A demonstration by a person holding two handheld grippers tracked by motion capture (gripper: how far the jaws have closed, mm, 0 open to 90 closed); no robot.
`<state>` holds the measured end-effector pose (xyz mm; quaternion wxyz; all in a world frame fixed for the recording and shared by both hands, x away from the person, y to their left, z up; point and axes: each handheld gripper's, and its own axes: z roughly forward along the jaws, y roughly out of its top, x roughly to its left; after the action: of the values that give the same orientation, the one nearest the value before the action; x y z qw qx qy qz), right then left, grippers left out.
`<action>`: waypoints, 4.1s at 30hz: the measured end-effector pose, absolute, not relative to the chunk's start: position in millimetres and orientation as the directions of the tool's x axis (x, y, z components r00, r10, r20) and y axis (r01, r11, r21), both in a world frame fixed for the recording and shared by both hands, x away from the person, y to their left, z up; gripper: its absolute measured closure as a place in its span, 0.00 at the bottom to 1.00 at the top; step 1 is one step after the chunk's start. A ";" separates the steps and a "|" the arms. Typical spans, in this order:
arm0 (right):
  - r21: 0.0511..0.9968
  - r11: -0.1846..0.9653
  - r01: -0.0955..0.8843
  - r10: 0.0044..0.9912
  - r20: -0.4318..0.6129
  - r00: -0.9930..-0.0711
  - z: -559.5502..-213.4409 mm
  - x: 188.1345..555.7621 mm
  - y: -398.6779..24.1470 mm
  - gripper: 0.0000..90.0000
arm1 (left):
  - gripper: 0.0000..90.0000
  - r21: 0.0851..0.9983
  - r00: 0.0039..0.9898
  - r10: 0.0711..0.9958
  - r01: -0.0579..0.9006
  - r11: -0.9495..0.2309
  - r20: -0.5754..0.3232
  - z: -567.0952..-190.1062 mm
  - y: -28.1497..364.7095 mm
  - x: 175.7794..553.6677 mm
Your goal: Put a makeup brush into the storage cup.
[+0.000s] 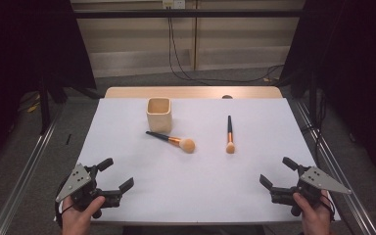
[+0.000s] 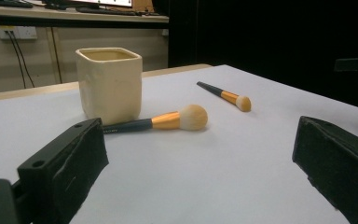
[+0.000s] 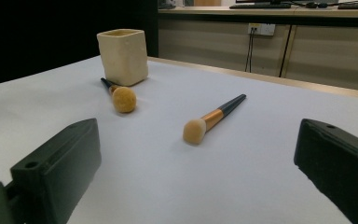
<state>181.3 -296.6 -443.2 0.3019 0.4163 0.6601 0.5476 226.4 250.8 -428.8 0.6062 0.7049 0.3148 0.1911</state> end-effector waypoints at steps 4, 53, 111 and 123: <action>0.973 0.054 0.224 0.882 0.059 -0.467 -444.0 181.8 -296.9 0.00 | 0.03 0.974 0.731 0.673 0.217 -0.069 -0.115 -429.1 249.7 228.0; 0.970 0.087 0.227 0.861 0.042 -0.507 -444.3 183.4 -285.9 0.00 | 0.03 0.971 0.805 0.592 0.179 -0.161 -0.050 -407.0 208.3 274.7; 0.971 0.033 0.235 0.873 0.086 -0.480 -448.2 186.9 -290.9 0.00 | 0.03 0.960 0.824 0.565 0.193 -0.205 -0.045 -396.6 130.6 395.0; 0.970 0.039 0.241 0.873 0.084 -0.480 -448.9 189.1 -290.5 0.00 | 0.03 0.938 0.848 0.530 0.197 -0.286 -0.017 -390.0 113.2 414.9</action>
<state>189.1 -290.5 -448.9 0.2874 0.4213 0.6611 0.5503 414.9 113.2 -390.0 0.5512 0.7875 0.2309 0.1507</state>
